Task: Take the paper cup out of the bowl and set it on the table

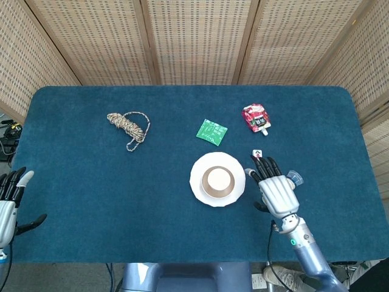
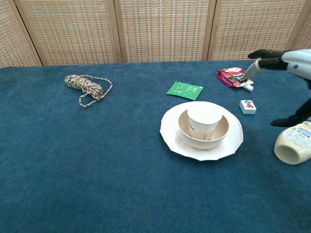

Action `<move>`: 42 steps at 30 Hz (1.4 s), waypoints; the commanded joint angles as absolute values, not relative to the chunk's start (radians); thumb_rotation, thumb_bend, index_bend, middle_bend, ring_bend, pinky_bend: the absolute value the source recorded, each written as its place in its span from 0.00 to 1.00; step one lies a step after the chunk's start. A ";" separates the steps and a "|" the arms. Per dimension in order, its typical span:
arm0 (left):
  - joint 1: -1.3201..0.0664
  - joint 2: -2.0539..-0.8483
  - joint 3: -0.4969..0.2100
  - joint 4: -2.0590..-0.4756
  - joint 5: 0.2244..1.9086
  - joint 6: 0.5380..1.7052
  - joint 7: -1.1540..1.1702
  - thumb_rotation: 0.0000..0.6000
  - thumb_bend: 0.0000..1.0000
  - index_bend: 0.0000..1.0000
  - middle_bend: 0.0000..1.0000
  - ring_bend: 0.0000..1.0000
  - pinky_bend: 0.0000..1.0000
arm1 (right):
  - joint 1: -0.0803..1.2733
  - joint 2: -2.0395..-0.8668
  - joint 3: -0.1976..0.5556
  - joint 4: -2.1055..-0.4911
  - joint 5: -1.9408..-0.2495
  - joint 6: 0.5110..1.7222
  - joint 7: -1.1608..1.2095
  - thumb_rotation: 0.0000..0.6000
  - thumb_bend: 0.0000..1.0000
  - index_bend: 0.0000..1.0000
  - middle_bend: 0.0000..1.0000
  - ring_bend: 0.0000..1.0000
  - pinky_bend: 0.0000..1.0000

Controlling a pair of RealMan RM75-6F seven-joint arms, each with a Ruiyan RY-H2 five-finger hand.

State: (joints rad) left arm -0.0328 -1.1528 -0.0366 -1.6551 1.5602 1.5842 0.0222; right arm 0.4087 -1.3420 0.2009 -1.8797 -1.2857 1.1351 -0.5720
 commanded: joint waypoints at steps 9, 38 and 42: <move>-0.040 -1.148 -0.039 -1.650 1.548 1.565 0.000 1.00 0.00 0.00 0.00 0.00 0.00 | 0.584 -1.488 0.253 -1.860 -0.969 1.079 -0.819 1.00 0.39 0.23 0.00 0.00 0.05; -0.046 -1.147 -0.030 -1.651 1.555 1.556 -0.008 1.00 0.00 0.00 0.00 0.00 0.00 | 0.782 -1.633 0.224 -1.742 -0.734 1.167 -0.961 1.00 0.39 0.35 0.02 0.00 0.07; -0.046 -1.146 -0.030 -1.651 1.555 1.555 -0.011 1.00 0.00 0.00 0.00 0.00 0.00 | 0.790 -1.644 0.222 -1.737 -0.759 1.191 -0.945 1.00 0.40 0.42 0.06 0.00 0.10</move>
State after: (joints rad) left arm -0.0464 -1.1457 -0.0301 -1.6508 1.5550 1.5550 -0.0113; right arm 0.7874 -1.6409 0.2222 -1.7385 -0.7533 1.1852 -0.9498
